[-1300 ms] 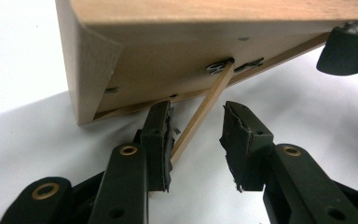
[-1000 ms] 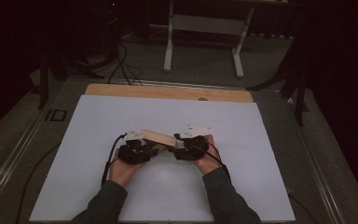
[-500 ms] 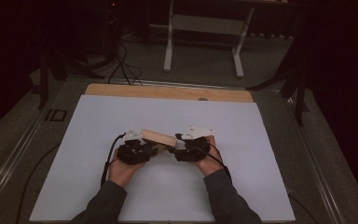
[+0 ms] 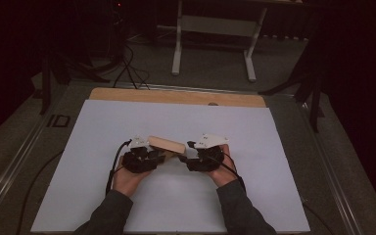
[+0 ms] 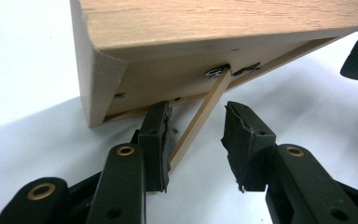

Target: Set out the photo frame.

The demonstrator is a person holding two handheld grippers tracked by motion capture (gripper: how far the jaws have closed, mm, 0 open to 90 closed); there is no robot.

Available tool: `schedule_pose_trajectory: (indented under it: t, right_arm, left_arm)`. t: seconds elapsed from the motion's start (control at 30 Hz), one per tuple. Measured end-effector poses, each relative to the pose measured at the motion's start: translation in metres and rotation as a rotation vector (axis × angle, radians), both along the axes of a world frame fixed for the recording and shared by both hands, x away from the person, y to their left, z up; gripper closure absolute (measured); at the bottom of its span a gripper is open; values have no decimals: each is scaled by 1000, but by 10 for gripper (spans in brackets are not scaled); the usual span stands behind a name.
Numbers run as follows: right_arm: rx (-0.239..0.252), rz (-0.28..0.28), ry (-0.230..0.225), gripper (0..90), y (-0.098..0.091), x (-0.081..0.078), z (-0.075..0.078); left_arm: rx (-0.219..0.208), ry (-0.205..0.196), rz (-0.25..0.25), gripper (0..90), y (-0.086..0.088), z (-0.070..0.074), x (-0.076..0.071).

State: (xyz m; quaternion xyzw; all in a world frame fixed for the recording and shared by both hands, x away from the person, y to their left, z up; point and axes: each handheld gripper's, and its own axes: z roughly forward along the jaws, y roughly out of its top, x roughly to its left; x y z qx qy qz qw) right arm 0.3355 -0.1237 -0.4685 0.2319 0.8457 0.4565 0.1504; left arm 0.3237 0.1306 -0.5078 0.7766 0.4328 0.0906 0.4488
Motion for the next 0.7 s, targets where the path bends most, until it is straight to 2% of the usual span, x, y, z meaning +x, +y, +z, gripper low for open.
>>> schedule_pose_trajectory:
  t: [0.3,0.7]
  right_arm:
    - [-6,-2,12,387,-6,-2,-3]
    - [-8,-5,26,388,-14,-2,-8]
  left_arm:
    - [1,-14,6,611,1,3,-2]
    - [27,-47,1,611,0,9,-5]
